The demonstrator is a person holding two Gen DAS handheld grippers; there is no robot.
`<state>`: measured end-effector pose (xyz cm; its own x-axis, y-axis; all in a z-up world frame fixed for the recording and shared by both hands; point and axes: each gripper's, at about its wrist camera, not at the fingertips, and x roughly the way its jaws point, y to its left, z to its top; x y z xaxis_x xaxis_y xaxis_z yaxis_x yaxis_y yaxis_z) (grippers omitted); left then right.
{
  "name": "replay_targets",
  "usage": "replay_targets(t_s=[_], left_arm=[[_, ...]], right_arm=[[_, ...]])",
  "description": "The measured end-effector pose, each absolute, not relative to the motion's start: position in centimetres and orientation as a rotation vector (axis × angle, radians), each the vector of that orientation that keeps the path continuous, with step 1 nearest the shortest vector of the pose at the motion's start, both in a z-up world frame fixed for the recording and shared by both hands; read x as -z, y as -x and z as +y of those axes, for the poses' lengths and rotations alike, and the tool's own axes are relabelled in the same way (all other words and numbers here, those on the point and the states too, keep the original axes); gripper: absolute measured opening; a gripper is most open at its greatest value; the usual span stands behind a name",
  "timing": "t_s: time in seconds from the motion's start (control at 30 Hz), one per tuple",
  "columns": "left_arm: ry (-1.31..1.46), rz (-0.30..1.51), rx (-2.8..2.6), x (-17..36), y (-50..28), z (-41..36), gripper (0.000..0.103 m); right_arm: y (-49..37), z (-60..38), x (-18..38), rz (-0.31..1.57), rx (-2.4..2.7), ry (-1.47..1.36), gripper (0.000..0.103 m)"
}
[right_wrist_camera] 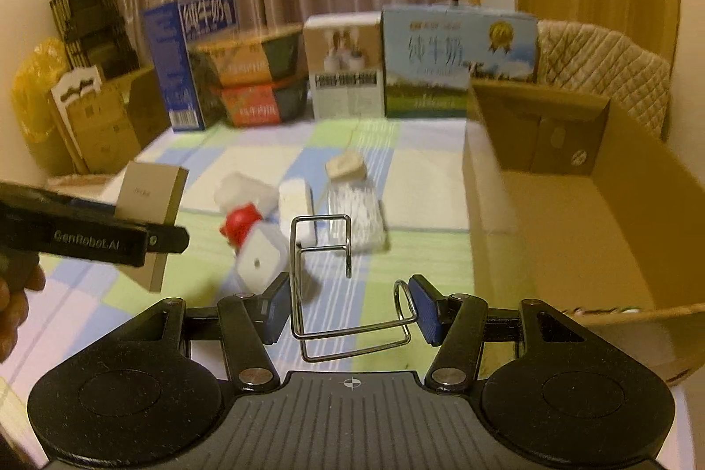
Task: Organize rigid objects
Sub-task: 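Carry the panel into the box and open the left gripper while the right carries the stand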
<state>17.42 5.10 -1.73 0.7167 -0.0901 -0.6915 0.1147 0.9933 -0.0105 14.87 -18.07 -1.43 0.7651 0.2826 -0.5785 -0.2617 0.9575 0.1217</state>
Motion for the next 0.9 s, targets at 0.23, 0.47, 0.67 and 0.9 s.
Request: replay_targets(t_s=[0.23, 0.47, 0.67, 0.9], left_arm=[[-0.035, 0.756, 0.131, -1.2, -14.8, 2.7, 0.083], [-0.034, 0.754, 0.17, -2.9, -13.0, -0.5, 0.083], [-0.03, 0.746, 0.219, -4.1, -12.1, -3.5, 0.083], [-0.041, 0.734, 0.31, -5.1, -12.6, -7.6, 0.083]], right_arm=[[-13.1, -20.7, -2.1, 0.618, -0.252, -0.068, 0.054], [-11.3, -23.8, -4.0, 0.605, -0.19, -0.103, 0.054], [-9.7, -26.6, -5.2, 0.587, -0.144, -0.129, 0.054], [-10.1, -31.4, -6.2, 0.57, -0.074, -0.161, 0.054]])
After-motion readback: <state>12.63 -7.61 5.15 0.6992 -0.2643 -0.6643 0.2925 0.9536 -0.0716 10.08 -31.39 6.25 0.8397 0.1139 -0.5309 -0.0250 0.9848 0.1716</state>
